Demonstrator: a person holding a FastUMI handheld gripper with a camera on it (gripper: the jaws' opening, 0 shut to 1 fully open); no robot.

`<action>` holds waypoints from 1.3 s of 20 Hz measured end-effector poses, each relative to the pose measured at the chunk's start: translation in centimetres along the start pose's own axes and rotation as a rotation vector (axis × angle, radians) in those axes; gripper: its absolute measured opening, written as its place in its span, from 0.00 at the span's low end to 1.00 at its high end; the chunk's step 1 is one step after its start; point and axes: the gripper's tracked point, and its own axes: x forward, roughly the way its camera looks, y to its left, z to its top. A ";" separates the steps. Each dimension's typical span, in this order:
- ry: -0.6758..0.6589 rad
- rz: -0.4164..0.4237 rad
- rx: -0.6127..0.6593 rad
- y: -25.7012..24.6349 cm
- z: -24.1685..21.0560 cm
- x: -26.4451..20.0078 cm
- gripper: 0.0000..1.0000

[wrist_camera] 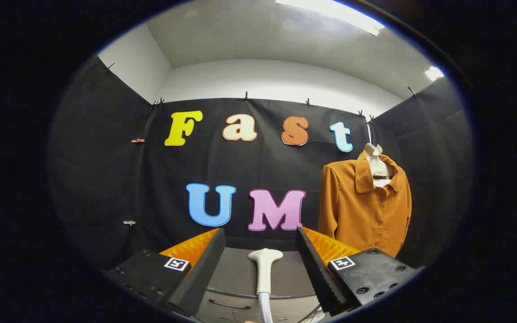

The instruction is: Iron the clothes twice with a garment steamer, once on the left side and once on the right side.

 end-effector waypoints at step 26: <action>0.047 -0.082 0.014 -0.5 -0.9 0.1 0.98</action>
